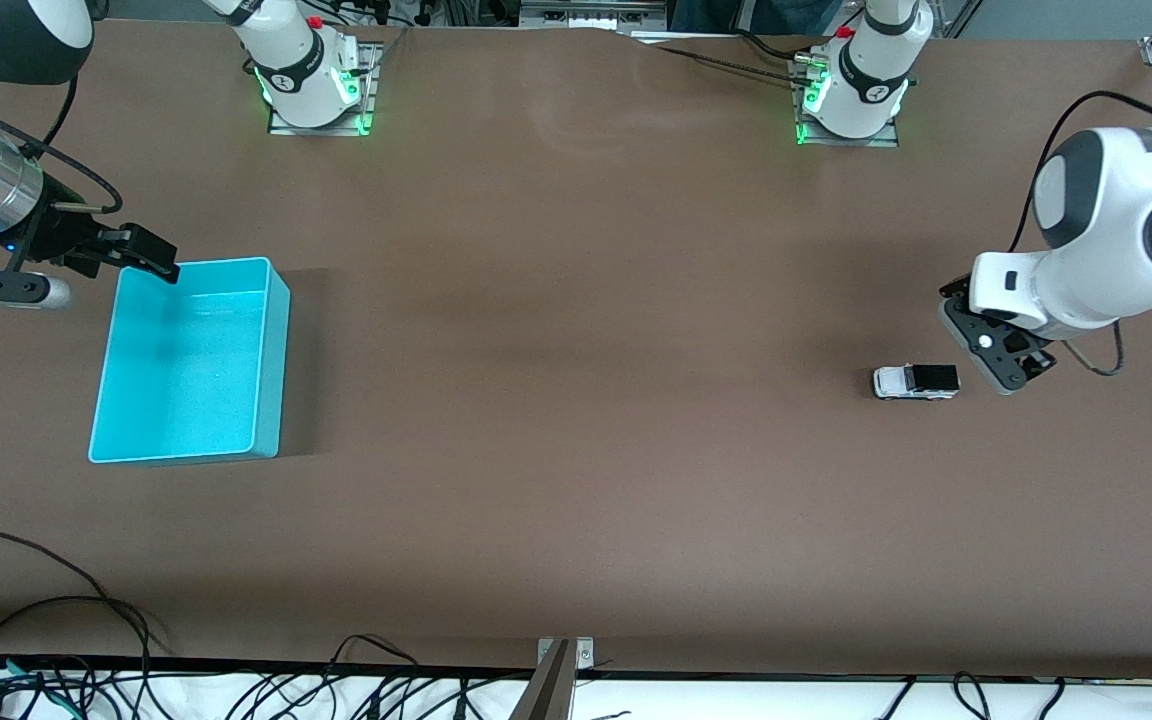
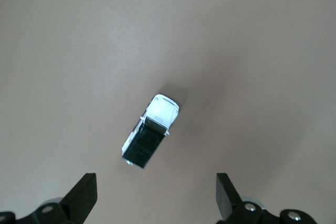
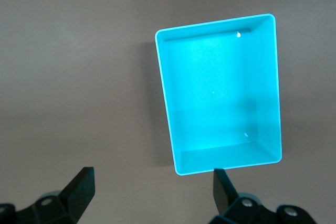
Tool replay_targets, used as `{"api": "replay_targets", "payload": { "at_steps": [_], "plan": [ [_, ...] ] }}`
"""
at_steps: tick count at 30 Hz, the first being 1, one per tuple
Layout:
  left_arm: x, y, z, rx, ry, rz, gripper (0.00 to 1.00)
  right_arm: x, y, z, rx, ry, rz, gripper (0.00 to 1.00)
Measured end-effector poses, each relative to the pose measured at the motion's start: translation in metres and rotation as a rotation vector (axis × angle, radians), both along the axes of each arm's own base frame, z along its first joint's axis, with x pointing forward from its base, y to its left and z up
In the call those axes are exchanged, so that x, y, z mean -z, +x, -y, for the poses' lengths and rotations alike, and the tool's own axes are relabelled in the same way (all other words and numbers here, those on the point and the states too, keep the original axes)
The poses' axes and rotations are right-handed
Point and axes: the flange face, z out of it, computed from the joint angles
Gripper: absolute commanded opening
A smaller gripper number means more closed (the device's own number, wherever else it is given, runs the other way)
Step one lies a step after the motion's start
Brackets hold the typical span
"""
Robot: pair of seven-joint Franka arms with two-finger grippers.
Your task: Wind and store white jeep toy
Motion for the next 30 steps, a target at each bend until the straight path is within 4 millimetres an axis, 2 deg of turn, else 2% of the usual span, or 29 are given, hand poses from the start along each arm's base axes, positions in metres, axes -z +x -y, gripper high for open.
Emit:
{"api": "replay_targets", "payload": {
  "at_steps": [9, 14, 22, 30],
  "plan": [
    [0.057, -0.017, -0.014, 0.174, -0.002, 0.001, 1.0, 0.0, 0.0, 0.0, 0.0, 0.0, 0.0, 1.0],
    [0.083, -0.018, -0.022, 0.246, 0.005, -0.028, 1.0, 0.0, 0.0, 0.0, 0.0, 0.0, 0.0, 1.0],
    [0.119, -0.015, -0.023, 0.309, -0.001, -0.039, 1.0, 0.0, 0.0, 0.0, 0.001, 0.0, 0.0, 1.0],
    [0.145, -0.01, -0.036, 0.39, -0.01, -0.016, 1.0, 0.0, 0.0, 0.001, 0.002, 0.0, 0.0, 1.0]
  ]
}}
